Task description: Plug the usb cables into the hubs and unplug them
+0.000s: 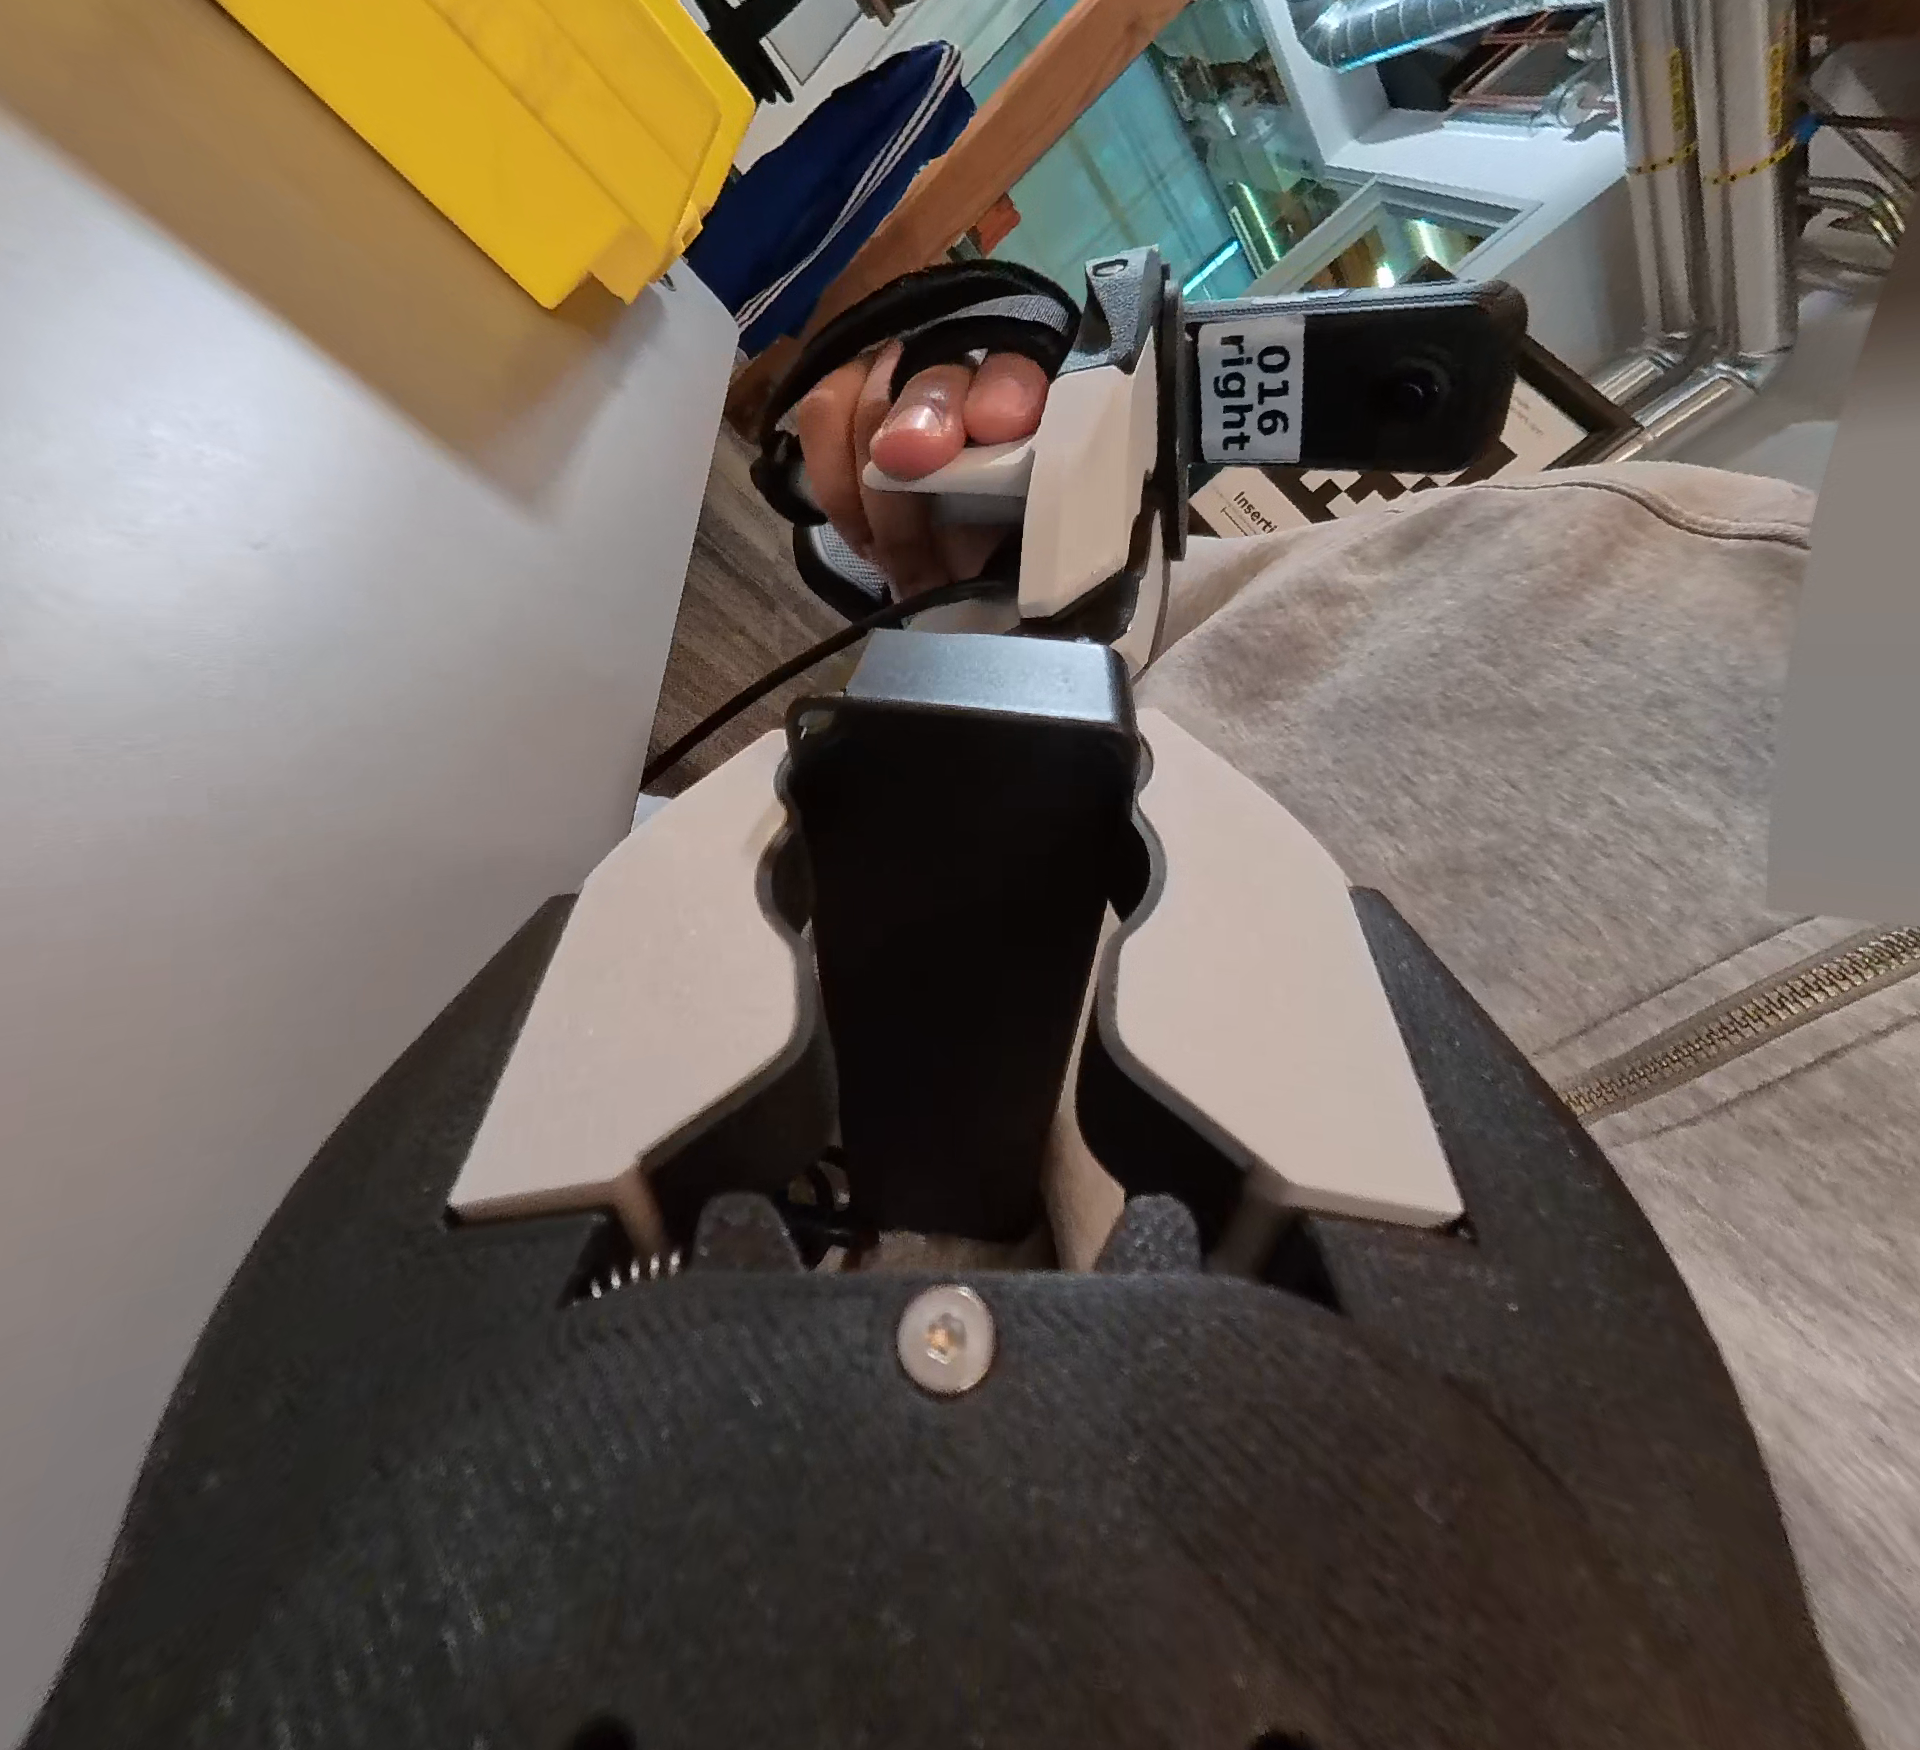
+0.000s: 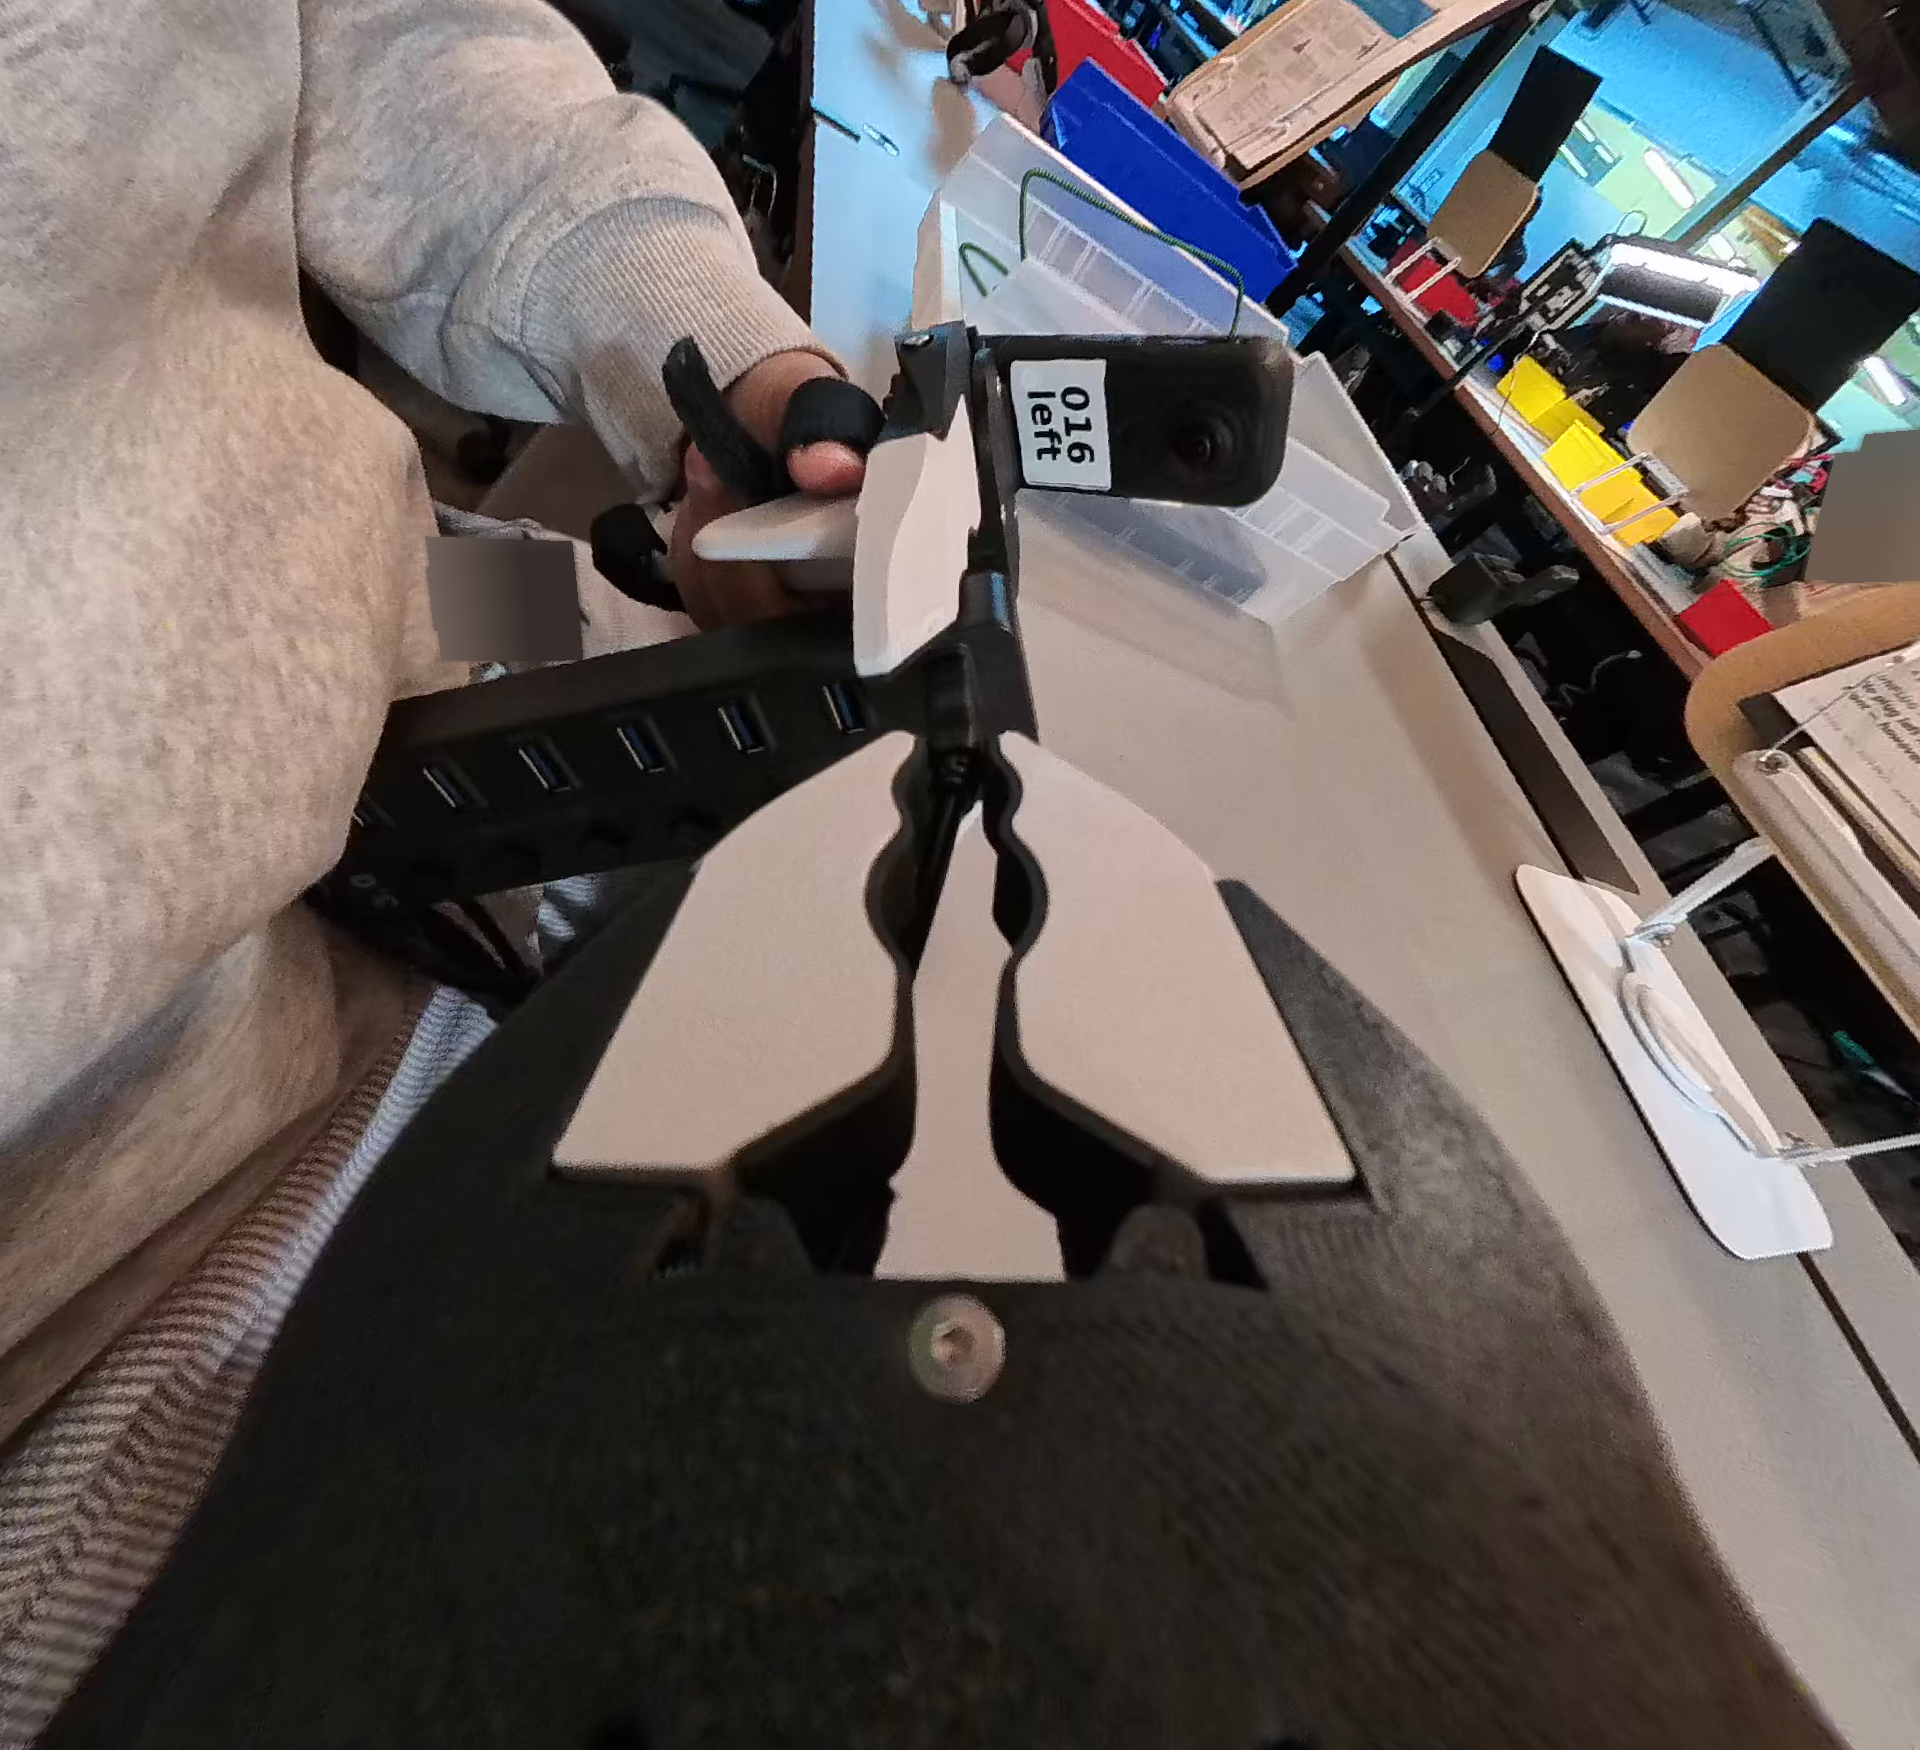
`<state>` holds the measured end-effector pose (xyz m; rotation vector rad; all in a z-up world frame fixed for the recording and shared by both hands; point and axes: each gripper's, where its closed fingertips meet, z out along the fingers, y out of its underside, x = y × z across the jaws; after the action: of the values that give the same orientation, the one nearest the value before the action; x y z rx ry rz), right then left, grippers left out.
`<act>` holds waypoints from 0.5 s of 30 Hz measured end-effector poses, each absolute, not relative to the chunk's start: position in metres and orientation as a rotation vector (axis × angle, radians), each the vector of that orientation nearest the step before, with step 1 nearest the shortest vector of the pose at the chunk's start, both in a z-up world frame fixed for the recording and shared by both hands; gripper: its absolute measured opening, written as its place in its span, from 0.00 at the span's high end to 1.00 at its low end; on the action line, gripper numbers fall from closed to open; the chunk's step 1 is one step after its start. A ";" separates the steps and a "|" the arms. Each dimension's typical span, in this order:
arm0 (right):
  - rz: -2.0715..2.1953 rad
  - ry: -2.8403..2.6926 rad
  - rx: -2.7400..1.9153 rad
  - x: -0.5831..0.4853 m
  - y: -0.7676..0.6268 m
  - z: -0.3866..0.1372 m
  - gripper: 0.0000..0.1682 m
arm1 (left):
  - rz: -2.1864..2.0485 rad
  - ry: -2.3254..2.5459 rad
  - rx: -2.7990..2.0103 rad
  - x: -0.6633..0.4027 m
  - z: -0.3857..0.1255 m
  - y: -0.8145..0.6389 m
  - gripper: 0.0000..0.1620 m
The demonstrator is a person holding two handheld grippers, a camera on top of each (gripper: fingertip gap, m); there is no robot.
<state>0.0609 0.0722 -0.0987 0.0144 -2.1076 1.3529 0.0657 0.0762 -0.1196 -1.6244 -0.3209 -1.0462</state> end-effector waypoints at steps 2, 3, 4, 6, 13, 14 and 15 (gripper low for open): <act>1.345 -2.128 0.013 0.062 0.074 -0.098 0.94 | -1.037 -0.316 -1.620 0.066 -0.118 0.077 0.64; 1.351 -2.133 0.007 0.062 0.074 -0.097 0.94 | -1.023 -0.311 -1.622 0.066 -0.118 0.078 0.64; 1.362 -2.138 -0.001 0.063 0.074 -0.096 0.94 | -1.008 -0.303 -1.627 0.067 -0.117 0.078 0.64; 1.420 -2.161 -0.044 0.064 0.073 -0.096 0.94 | -0.979 -0.290 -1.639 0.067 -0.118 0.077 0.64; 1.498 -2.151 -0.104 0.061 0.072 -0.097 0.93 | -0.938 -0.300 -1.641 0.062 -0.119 0.077 0.64; 1.532 -2.150 -0.123 0.061 0.072 -0.096 0.93 | -0.932 -0.299 -1.640 0.061 -0.119 0.077 0.64; 1.564 -2.152 -0.143 0.060 0.073 -0.095 0.93 | -0.928 -0.300 -1.637 0.061 -0.118 0.077 0.64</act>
<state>0.0603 0.0730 -0.0949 -0.1425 -2.1519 1.5641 0.0608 0.0772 -0.1185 -1.6373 -0.2996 -0.9278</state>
